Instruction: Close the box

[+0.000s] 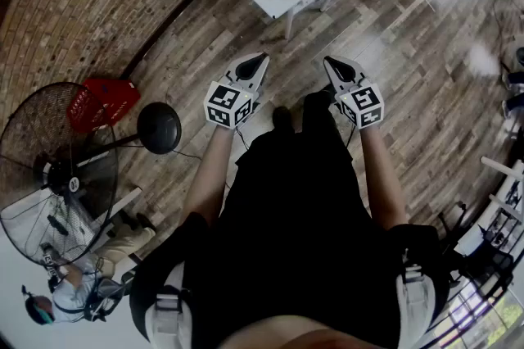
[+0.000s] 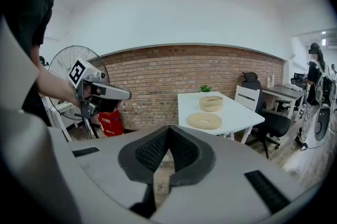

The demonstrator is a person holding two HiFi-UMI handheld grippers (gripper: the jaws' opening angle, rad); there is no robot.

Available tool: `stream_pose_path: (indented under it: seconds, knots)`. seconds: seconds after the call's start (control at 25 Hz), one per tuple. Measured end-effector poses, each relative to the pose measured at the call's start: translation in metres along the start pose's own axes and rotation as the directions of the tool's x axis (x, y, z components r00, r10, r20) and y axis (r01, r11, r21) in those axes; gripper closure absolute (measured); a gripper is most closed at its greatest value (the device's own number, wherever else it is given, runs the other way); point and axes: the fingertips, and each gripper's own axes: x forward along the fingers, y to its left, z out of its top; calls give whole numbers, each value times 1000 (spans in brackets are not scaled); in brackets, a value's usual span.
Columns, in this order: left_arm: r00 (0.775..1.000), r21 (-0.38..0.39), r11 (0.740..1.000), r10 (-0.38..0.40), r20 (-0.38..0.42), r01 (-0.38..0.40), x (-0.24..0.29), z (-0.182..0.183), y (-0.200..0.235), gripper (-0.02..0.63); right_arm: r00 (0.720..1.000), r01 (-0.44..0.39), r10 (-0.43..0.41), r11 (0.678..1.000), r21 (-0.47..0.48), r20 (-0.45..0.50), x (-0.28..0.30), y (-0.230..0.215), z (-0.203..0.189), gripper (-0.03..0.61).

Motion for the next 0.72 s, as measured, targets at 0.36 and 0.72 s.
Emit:
stream_pose_path:
  seconds: [0.36, 0.72]
  knots:
    - [1000, 6, 1000, -11, -4, 11, 5, 5, 10, 594, 1000, 18, -18, 1000, 9, 2, 10, -7, 4, 583]
    - [1000, -11, 1000, 9, -8, -9, 15, 7, 25, 594, 999, 31, -31, 998, 50, -7, 23, -27, 3, 583]
